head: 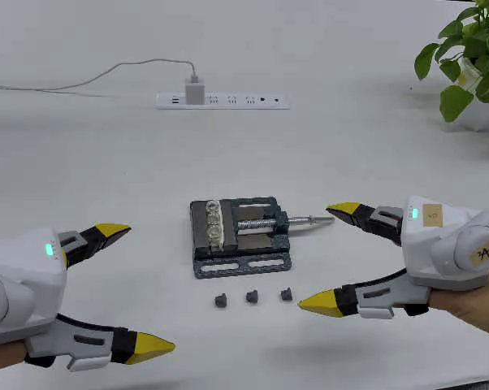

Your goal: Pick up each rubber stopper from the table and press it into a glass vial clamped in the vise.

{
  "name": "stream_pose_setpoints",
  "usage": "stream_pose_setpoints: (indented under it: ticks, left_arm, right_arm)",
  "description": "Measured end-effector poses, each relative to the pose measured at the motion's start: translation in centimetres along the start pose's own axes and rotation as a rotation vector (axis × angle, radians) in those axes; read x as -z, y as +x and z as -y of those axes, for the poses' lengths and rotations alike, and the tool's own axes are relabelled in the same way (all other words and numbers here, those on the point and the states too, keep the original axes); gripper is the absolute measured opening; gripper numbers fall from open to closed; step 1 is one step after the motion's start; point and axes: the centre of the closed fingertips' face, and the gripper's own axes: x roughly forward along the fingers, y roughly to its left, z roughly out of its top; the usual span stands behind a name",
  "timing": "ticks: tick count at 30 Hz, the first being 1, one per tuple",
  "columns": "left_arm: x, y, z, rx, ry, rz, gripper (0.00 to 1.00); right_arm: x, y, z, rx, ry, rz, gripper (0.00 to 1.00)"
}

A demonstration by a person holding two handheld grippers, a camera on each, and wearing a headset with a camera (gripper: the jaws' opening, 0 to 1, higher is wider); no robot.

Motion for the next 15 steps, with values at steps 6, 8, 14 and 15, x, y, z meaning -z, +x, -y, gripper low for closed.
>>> stream_pose_setpoints:
  ticks: [6, 8, 14, 15]
  left_arm:
    - [-0.02, 0.14, -0.06, 0.002, 0.004, -0.004, 0.97]
    - [-0.07, 0.16, -0.19, 0.000, 0.011, -0.005, 0.96]
    - [-0.23, 0.33, -0.18, 0.010, 0.015, -0.013, 0.92]
    - [-0.24, 0.42, -0.17, 0.012, 0.015, -0.015, 0.92]
  right_arm:
    - [-0.07, 0.03, -0.04, 0.000, 0.000, 0.002, 0.86]
    - [-0.10, 0.00, -0.04, 0.001, 0.000, 0.002, 0.86]
    - [-0.04, -0.06, -0.04, 0.002, 0.002, 0.002, 0.86]
    - [-0.03, -0.07, -0.05, 0.002, 0.003, 0.003, 0.86]
